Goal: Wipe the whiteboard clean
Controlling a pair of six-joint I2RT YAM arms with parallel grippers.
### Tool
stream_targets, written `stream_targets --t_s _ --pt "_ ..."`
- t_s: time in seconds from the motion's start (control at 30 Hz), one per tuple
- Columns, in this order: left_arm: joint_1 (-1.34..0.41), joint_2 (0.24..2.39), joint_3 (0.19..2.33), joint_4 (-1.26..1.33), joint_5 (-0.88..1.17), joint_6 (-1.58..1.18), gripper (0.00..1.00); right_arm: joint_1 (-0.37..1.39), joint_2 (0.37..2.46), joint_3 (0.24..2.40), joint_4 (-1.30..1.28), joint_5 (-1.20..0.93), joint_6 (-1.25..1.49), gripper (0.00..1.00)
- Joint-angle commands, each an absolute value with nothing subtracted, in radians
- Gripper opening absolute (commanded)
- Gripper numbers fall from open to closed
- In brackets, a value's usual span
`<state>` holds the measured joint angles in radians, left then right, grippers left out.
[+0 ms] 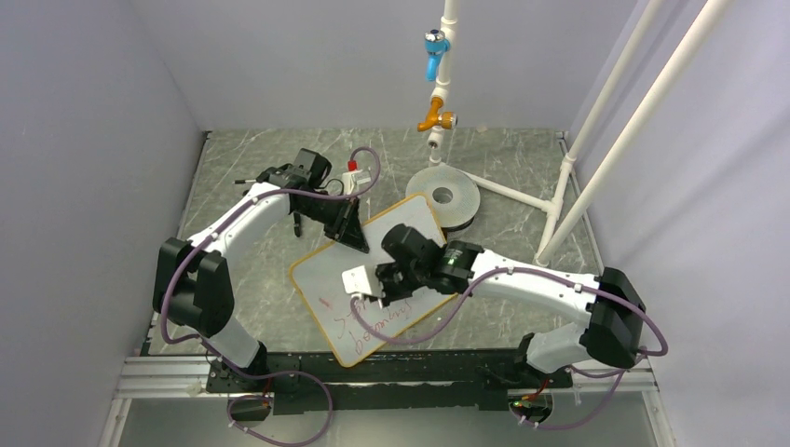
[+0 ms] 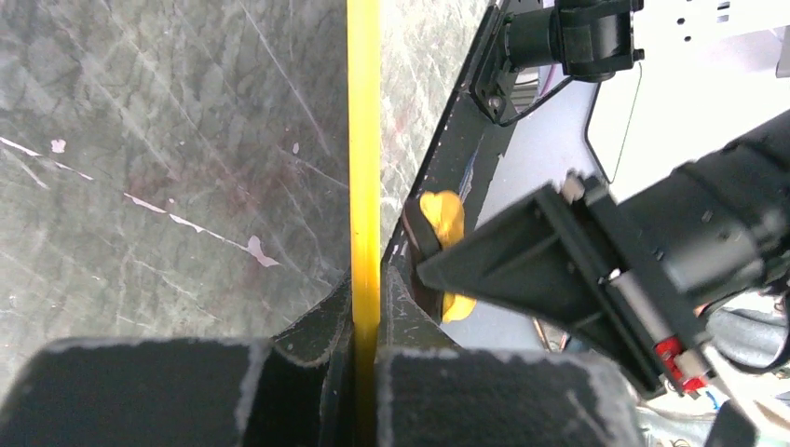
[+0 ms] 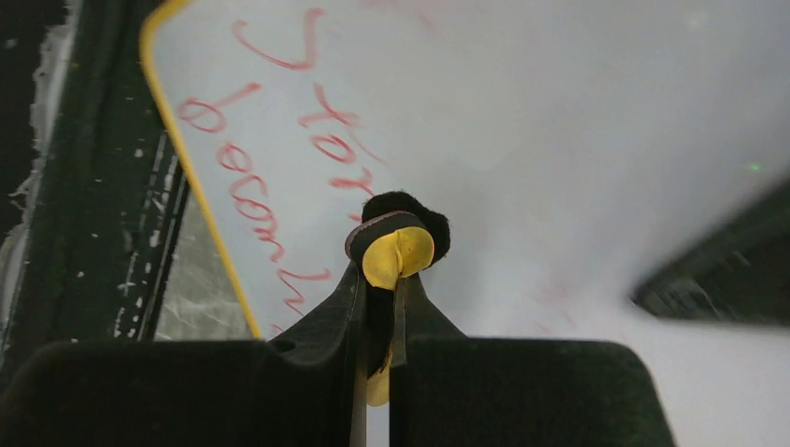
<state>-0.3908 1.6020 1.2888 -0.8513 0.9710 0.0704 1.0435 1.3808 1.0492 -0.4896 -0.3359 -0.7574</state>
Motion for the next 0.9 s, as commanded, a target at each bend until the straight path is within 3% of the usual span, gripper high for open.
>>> stream_targets --t_s 0.0,0.4,0.87 --pt "-0.397 1.592 1.365 -0.854 1.083 0.084 0.0 1.107 1.401 1.081 -0.486 -0.25 -0.806 0.0" --pt "-0.415 1.613 1.383 -0.876 1.075 0.089 0.0 0.965 1.396 1.122 -0.423 -0.171 -0.825 0.0" --pt "-0.417 1.687 1.512 -0.959 1.066 0.128 0.0 1.299 1.554 1.085 -0.42 -0.087 -0.83 0.0"
